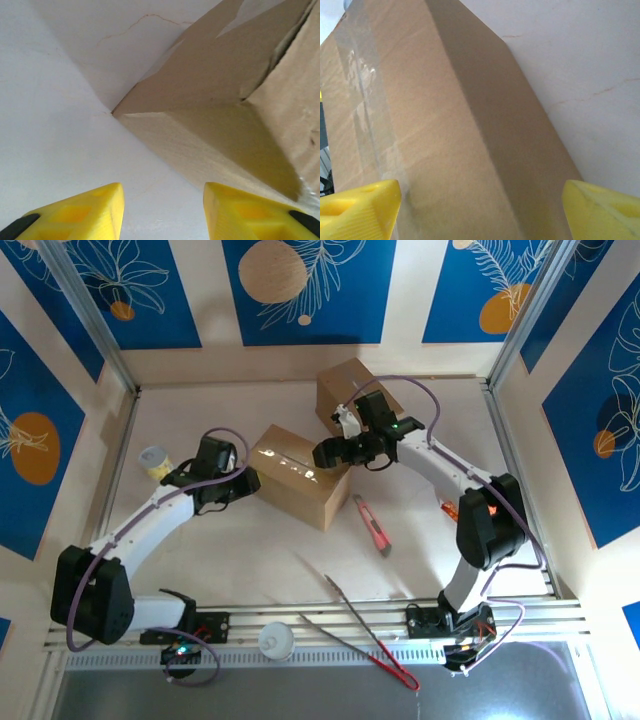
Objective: Unpack the express box
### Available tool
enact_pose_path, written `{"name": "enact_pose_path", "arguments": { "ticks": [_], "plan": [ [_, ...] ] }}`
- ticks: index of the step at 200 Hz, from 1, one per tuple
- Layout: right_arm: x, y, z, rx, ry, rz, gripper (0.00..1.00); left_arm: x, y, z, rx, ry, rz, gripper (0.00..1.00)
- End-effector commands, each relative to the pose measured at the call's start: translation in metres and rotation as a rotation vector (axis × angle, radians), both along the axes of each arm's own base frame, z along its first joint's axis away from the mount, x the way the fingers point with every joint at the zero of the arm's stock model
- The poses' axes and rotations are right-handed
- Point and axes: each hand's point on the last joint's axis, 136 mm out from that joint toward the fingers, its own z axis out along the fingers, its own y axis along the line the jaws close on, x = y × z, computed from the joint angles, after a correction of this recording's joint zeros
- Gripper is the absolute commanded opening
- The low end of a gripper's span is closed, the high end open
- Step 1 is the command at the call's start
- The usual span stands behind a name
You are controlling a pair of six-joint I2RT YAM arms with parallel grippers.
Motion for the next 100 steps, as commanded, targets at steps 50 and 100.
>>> {"name": "enact_pose_path", "arguments": {
  "ticks": [50, 100],
  "plan": [
    [-0.001, -0.007, 0.010, 0.013, 0.011, -0.062, 0.88, 0.007, 0.000, 0.019, 0.008, -0.047, 0.014, 0.46],
    [-0.009, -0.012, 0.008, 0.032, 0.067, -0.115, 0.88, 0.010, 0.003, 0.018, 0.034, -0.049, 0.017, 0.46]
  ]
}}
